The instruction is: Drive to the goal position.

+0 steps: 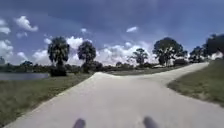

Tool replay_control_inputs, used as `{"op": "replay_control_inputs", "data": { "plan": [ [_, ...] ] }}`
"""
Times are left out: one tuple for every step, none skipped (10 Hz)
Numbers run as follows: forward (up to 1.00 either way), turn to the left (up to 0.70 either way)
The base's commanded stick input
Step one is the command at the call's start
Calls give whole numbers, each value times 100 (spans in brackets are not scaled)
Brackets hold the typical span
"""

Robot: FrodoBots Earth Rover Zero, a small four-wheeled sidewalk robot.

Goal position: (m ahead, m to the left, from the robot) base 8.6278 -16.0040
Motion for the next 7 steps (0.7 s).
{"op": "replay_control_inputs", "data": {
  "plan": [
    [70,0],
    [70,0],
    [70,0],
    [70,0],
    [70,0],
    [70,0],
    [70,-35]
  ]
}}
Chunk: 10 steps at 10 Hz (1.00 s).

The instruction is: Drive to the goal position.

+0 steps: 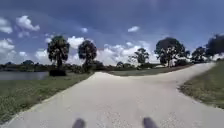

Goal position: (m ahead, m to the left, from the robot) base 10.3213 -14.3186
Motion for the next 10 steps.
{"op": "replay_control_inputs", "data": {
  "plan": [
    [70,-35],
    [70,-35],
    [70,-35],
    [70,-35],
    [70,-35],
    [70,-35],
    [70,-35],
    [70,-35],
    [70,-35],
    [70,-35]
  ]
}}
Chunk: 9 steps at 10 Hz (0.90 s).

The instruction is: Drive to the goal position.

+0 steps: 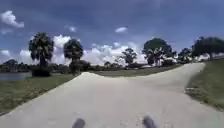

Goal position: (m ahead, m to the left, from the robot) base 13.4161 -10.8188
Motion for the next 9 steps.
{"op": "replay_control_inputs", "data": {
  "plan": [
    [70,-35],
    [70,0],
    [70,0],
    [70,0],
    [70,0],
    [70,0],
    [70,0],
    [70,0],
    [70,0]
  ]
}}
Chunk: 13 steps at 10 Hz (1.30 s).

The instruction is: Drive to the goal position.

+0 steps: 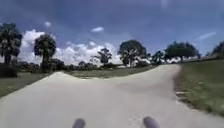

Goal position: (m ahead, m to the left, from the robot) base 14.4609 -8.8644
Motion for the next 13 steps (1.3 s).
{"op": "replay_control_inputs", "data": {
  "plan": [
    [70,0],
    [70,0],
    [70,0],
    [70,0],
    [70,0],
    [70,0],
    [70,-35],
    [70,-35],
    [70,-35],
    [70,-35],
    [70,-35],
    [70,-35],
    [70,-35]
  ]
}}
